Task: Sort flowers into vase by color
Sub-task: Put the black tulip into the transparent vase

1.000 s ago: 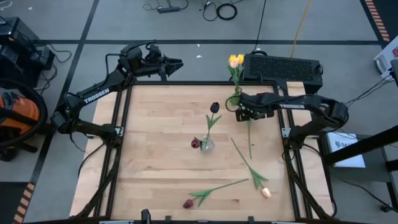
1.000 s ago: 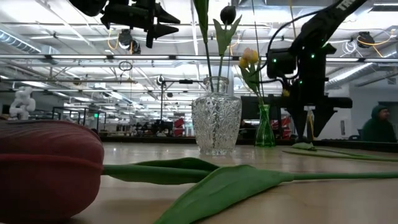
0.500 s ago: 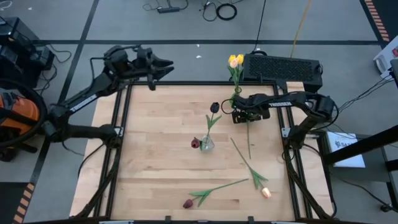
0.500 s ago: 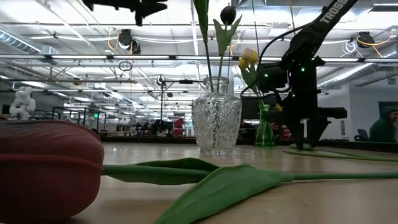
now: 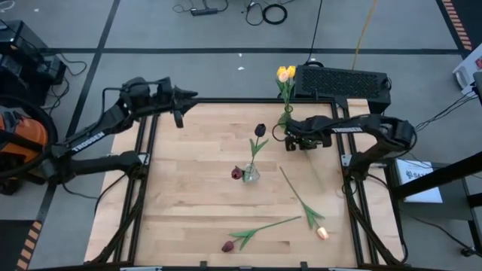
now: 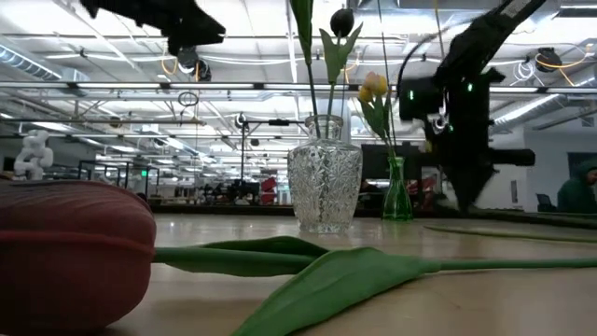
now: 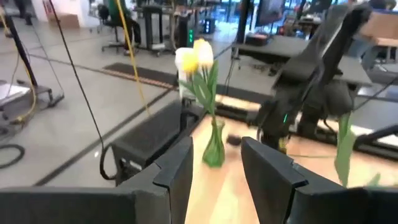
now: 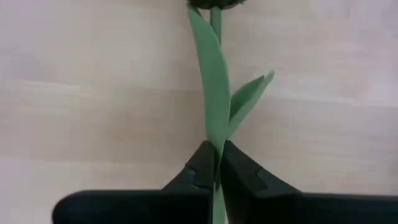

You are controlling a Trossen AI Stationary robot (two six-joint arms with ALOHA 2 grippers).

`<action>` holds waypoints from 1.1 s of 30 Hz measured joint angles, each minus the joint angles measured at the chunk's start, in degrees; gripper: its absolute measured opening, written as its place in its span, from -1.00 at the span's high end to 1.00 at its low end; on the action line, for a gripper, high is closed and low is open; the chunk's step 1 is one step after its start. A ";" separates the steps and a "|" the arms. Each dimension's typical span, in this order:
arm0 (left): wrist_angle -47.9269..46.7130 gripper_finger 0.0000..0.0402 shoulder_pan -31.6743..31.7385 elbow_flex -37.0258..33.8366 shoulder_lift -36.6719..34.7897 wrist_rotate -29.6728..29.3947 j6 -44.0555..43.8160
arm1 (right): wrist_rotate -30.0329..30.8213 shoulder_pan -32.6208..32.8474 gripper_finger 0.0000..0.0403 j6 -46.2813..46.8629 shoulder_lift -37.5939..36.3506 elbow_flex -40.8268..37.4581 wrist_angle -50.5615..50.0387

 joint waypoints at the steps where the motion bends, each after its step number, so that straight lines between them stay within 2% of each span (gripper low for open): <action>1: 0.15 0.28 -0.02 -1.30 -1.08 -0.09 -0.08 | 0.43 0.93 0.98 1.16 -1.77 0.35 0.19; 6: 1.16 0.28 -0.11 -5.81 -6.12 -0.12 -4.16 | 3.45 7.12 0.98 7.03 -11.06 0.34 -1.05; 13: 1.86 0.28 -3.43 -8.20 -11.97 -0.44 -9.62 | 13.93 17.20 0.99 11.90 -24.24 0.52 1.21; 19: 1.70 0.28 -10.01 -13.17 -16.52 -9.92 -12.84 | 18.90 27.89 0.99 11.85 -31.46 0.55 7.73; 24: 1.45 0.28 -13.04 -15.07 -17.53 -14.06 -15.52 | 29.03 38.74 0.99 10.74 -33.77 0.61 12.80; 28: 1.54 0.28 -14.65 -15.11 -17.45 -13.08 -19.45 | 39.10 46.19 0.99 4.89 -34.03 0.63 20.21; 33: 1.38 0.28 -16.65 -15.11 -17.47 -12.23 -19.61 | 49.04 51.04 0.99 -13.15 -32.01 0.72 34.43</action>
